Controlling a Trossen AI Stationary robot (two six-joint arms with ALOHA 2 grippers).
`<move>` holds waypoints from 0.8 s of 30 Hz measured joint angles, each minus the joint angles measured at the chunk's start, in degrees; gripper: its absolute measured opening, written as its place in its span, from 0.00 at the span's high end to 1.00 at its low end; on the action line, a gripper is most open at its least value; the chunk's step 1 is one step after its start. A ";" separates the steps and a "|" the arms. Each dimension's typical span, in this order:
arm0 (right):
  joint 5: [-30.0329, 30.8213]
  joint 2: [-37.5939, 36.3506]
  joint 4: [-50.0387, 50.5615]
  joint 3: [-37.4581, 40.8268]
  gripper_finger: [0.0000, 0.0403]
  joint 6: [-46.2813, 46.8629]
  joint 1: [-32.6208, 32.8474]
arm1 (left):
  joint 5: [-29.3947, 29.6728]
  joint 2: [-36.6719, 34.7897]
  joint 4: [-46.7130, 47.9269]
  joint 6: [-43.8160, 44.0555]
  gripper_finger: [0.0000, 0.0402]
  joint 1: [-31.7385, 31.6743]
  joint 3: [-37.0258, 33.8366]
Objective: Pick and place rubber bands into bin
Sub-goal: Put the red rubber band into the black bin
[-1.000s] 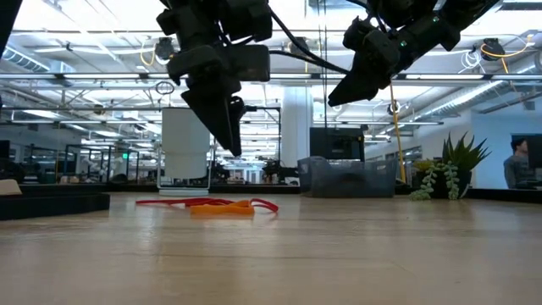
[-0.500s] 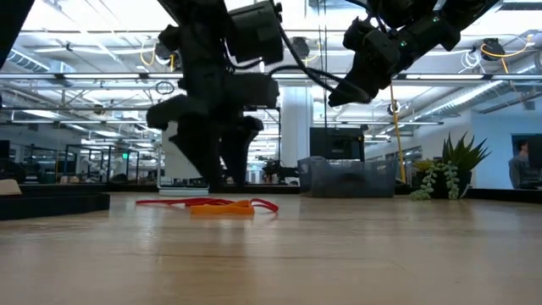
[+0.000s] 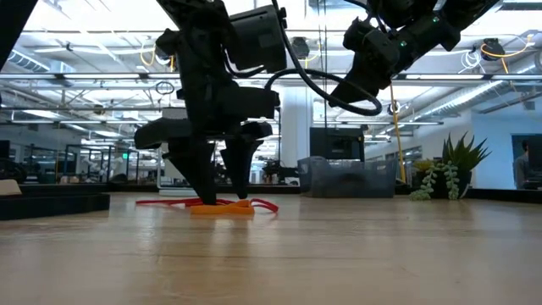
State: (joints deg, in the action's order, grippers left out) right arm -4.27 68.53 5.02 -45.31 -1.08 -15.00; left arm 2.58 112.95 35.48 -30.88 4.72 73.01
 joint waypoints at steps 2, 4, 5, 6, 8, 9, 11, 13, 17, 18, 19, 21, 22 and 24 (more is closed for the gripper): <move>0.00 0.00 -0.01 -0.01 0.62 0.00 0.00 | -0.60 0.04 -0.04 -2.02 0.33 0.08 0.00; 0.00 0.00 -0.01 0.01 0.62 0.00 0.00 | -2.43 0.09 -0.06 -3.91 0.33 0.10 -0.02; 0.00 0.00 -0.01 -0.01 0.62 0.00 0.00 | -3.35 0.10 -0.06 -4.60 0.35 0.00 -0.04; 0.00 0.00 -0.01 -0.01 0.62 0.00 0.00 | -3.86 0.11 -0.05 -5.13 0.36 -0.02 -0.04; 0.00 0.00 -0.01 -0.01 0.62 0.00 0.00 | -3.96 0.13 0.01 -5.34 0.40 0.08 -0.07; 0.00 0.00 -0.01 -0.01 0.62 0.00 0.00 | -3.98 0.15 0.03 -4.75 0.43 0.02 -0.07; 0.00 0.00 -0.01 -0.01 0.62 0.14 0.00 | -4.08 0.19 0.13 -3.71 0.48 -0.17 -0.10; 0.00 0.00 -0.01 -0.01 0.62 0.39 0.00 | -4.44 0.20 0.24 -3.01 0.53 -0.21 -0.12; 0.00 0.00 -0.01 -0.01 0.62 0.41 0.00 | -3.28 0.20 0.34 -2.82 0.62 -0.11 -0.17; 0.00 0.00 -0.01 -0.01 0.62 0.39 0.00 | -2.71 0.22 0.34 -2.85 0.64 -0.07 -0.17; 0.00 0.00 -0.01 -0.01 0.62 0.40 0.00 | -2.29 0.22 0.36 -2.83 0.66 0.06 -0.17; 0.00 0.00 -0.01 -0.01 0.62 0.41 0.00 | -1.68 0.22 0.28 -2.83 0.69 0.15 -0.17; 0.00 0.00 -0.03 -0.01 0.62 0.39 0.00 | -1.47 0.24 0.15 -2.85 0.70 0.15 -0.17; 0.00 0.00 -0.03 -0.01 0.62 0.42 0.00 | -0.95 0.26 -0.23 -2.95 0.73 0.15 -0.17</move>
State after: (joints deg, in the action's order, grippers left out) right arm -4.27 68.53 4.99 -45.32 -0.67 -15.00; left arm 1.62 113.20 35.24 -33.83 4.86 72.84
